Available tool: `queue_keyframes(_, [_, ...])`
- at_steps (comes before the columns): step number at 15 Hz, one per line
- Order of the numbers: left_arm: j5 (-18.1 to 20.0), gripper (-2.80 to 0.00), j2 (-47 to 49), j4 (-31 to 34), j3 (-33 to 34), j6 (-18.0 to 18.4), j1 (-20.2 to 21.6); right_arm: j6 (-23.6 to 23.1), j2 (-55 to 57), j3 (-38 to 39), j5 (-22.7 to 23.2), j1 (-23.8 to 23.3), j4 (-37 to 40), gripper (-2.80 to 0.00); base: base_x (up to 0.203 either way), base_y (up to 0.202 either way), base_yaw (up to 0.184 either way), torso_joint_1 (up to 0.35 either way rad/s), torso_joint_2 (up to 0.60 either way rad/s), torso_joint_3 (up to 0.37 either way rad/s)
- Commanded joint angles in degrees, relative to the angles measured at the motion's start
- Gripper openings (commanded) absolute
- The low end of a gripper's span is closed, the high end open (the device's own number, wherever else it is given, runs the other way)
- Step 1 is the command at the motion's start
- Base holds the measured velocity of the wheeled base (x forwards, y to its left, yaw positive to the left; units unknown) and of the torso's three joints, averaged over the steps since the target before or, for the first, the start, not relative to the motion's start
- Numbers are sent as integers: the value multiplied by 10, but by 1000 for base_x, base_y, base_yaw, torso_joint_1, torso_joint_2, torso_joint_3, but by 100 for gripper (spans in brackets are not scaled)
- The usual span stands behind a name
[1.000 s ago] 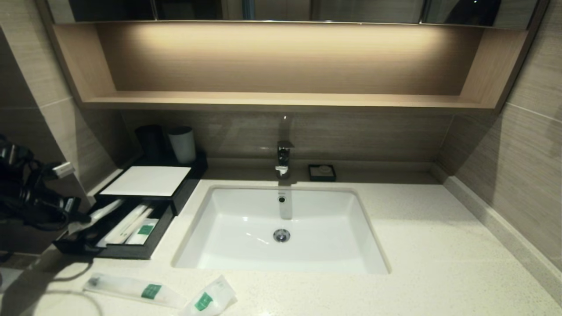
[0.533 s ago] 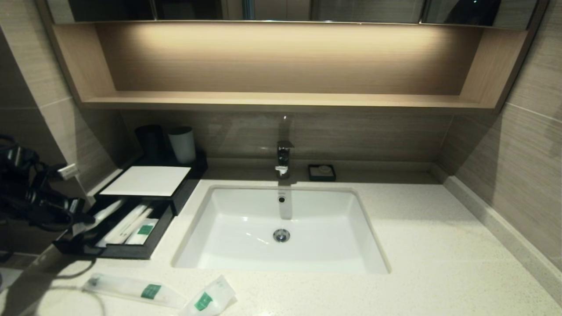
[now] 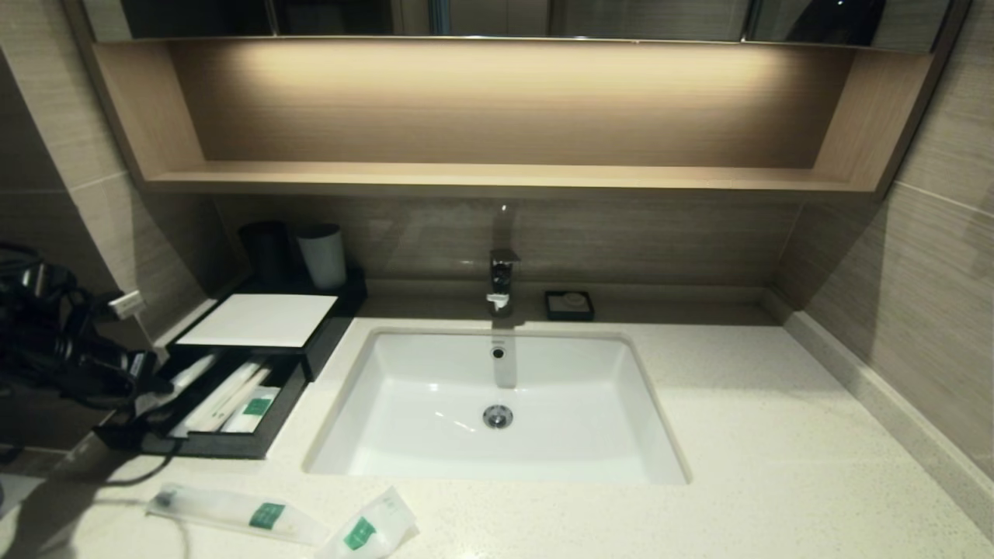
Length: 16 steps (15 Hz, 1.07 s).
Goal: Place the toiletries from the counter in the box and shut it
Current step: Place the bathroom toiletry into the drawer
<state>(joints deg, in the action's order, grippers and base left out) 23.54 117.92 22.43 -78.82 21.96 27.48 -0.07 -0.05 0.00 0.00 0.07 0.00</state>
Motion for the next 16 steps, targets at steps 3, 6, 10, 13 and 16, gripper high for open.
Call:
queue_keyframes(3, [2, -280, 9, 0, -7, -9, -7, 0, 0, 1, 0, 0, 0, -280, 0, 0, 0, 0, 0, 0])
queue_keyframes(6, [4, -280, 9, -2, -7, -9, -8, 0, 0, 1, 0, 0, 0, -280, 0, 0, 0, 0, 0, 0])
queue_keyframes(10, [5, 0, 9, -2, -6, -9, -8, 0, 0, 1, 0, 0, 0, -280, 0, 0, 0, 0, 0, 0])
queue_keyframes(13, [5, 0, 7, -2, -5, -8, -11, 0, 0, 1, 0, 0, 0, -280, 0, 0, 0, 0, 0, 0])
queue_keyframes(16, [6, 0, -6, -1, -5, -9, -11, 0, 0, 1, 0, 0, 0, -280, 0, 0, 0, 0, 0, 0])
